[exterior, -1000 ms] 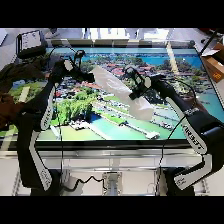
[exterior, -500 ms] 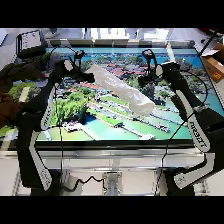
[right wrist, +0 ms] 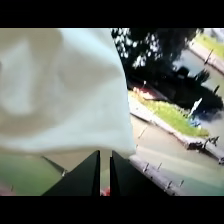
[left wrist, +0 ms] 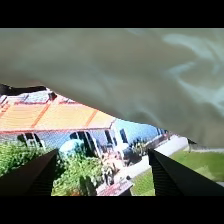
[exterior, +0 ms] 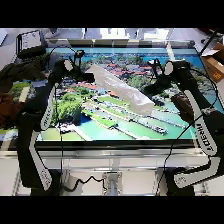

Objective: Fold the shirts.

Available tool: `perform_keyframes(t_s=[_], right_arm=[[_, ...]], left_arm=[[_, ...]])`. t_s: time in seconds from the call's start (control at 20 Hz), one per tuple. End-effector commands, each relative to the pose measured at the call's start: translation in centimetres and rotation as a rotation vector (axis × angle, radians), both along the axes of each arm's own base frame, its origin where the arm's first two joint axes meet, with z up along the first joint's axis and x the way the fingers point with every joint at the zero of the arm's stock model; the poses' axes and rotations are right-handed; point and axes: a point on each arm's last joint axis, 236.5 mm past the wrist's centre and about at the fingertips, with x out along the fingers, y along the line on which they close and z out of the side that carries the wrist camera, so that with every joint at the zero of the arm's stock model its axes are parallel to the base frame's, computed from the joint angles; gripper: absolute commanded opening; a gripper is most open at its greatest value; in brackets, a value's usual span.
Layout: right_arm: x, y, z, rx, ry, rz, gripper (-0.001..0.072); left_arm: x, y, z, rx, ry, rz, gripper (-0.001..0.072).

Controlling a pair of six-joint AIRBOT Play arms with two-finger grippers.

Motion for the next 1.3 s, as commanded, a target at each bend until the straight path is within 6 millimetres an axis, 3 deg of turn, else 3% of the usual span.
perform_keyframes(t_s=[0.0,0.05,0.1,0.15,0.2,0.3,0.35,0.45,0.7,0.85,1.0,1.05,1.1,1.25], right_arm=[[-4.8,-0.1,-3.7,0.052,0.190,-0.034,0.0119],[-5.8,-0.5,-4.8,0.056,0.225,-0.049,0.0120],[-6.3,-1.0,-5.6,0.056,0.241,-0.077,0.0201],[-6.6,-1.4,-6.0,0.068,0.255,-0.145,0.0535],[-6.7,-1.6,-6.3,0.085,0.262,-0.192,0.0626],[-6.5,-1.9,-6.8,0.103,0.253,-0.230,0.0546],[-6.5,-1.6,-6.9,0.113,0.255,-0.228,0.0462],[-6.0,-0.2,-6.8,0.175,0.240,-0.241,0.0354],[-2.3,1.5,-6.7,0.273,0.105,-0.289,0.0355],[-1.7,1.7,-8.9,0.290,0.130,-0.392,0.0355],[-1.6,4.0,-11.6,0.383,0.196,-0.437,0.0352],[-0.9,4.5,-12.0,0.411,0.180,-0.434,0.0227],[-0.2,4.8,-12.1,0.423,0.150,-0.414,0.0051],[1.4,4.4,-11.3,0.407,0.070,-0.334,0.0034]], left_arm=[[-0.1,-0.3,0.1,-0.018,0.005,0.002,0.0635],[-0.1,-0.4,0.2,-0.029,0.006,0.003,0.0634],[0.0,-0.5,0.2,-0.035,0.005,0.005,0.0635],[0.1,-0.5,0.3,-0.040,0.001,0.008,0.0635],[0.2,-0.5,0.5,-0.049,-0.004,0.012,0.0634],[0.4,-0.5,0.5,-0.052,-0.009,0.016,0.0634],[0.4,-0.5,0.6,-0.052,-0.010,0.016,0.0634],[0.4,-0.5,0.6,-0.053,-0.011,0.016,0.0593],[0.4,-0.5,0.6,-0.052,-0.011,0.017,0.0576],[0.4,-0.5,0.6,-0.052,-0.012,0.016,0.0576],[0.4,-0.5,0.6,-0.051,-0.013,0.013,0.0576],[0.4,-0.5,0.6,-0.050,-0.013,0.013,0.0576],[0.5,-0.4,0.6,-0.048,-0.015,0.013,0.0576],[1.0,-0.1,0.7,-0.032,-0.042,0.019,0.0576]])
